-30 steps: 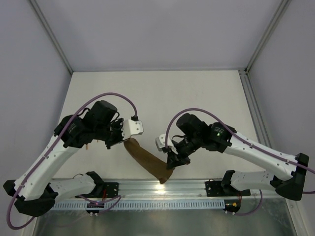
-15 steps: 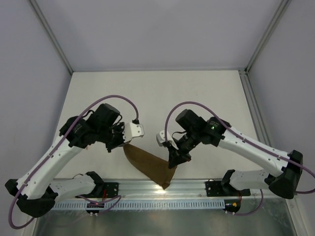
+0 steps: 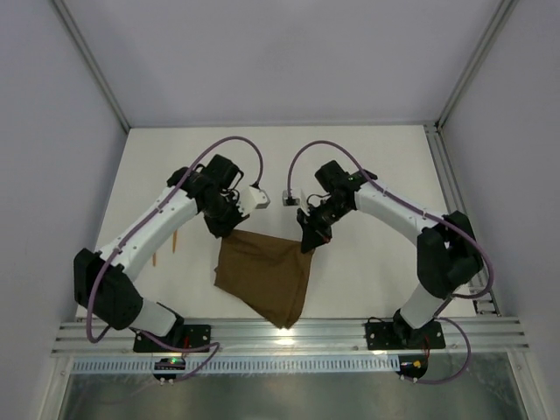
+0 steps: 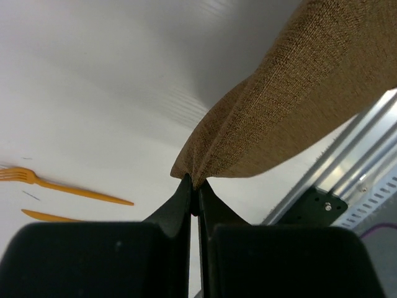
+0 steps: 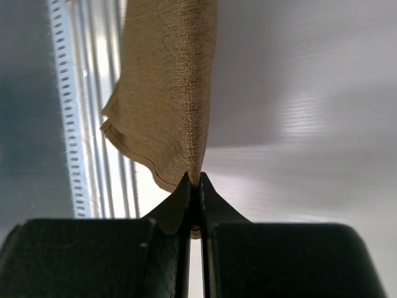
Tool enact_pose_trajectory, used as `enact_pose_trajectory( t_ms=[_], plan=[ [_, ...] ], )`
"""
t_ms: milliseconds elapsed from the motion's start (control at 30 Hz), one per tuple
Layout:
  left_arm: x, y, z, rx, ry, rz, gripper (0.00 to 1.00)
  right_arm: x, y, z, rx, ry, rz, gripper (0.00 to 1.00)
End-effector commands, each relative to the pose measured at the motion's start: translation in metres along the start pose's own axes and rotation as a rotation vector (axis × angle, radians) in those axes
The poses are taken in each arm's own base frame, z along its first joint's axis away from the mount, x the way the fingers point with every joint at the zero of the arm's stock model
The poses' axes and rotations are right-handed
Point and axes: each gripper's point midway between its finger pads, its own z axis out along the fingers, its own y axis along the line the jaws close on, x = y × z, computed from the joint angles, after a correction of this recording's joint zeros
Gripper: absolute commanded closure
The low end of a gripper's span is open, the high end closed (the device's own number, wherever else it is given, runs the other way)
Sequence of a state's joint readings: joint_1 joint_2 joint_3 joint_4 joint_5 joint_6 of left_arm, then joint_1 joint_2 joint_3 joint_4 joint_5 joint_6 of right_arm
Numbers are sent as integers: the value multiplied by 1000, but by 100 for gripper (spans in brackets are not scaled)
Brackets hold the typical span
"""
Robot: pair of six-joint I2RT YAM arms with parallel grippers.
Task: Fold the napkin into a case and place the utensils inside
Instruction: Flatten out the square-folded napkin at the center of the board.
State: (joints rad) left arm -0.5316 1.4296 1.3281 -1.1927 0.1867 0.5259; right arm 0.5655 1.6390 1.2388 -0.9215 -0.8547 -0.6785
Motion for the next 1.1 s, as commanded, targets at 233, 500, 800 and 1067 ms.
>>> enact_pose_trajectory(
  t_ms=[233, 500, 800, 1067],
  plan=[
    [-52, 116, 66, -222, 2, -119, 100, 34, -120, -13, 250, 162, 169, 97],
    [-74, 174, 100, -315, -17, -169, 100, 42, -169, -17, 329, 102, 245, 97],
    [-101, 153, 28, -318, -192, -173, 100, 1, -155, -48, 407, -18, 189, 97],
    [-65, 88, -78, -326, -264, -37, 100, -79, -68, -81, 474, -57, -58, 97]
  ],
)
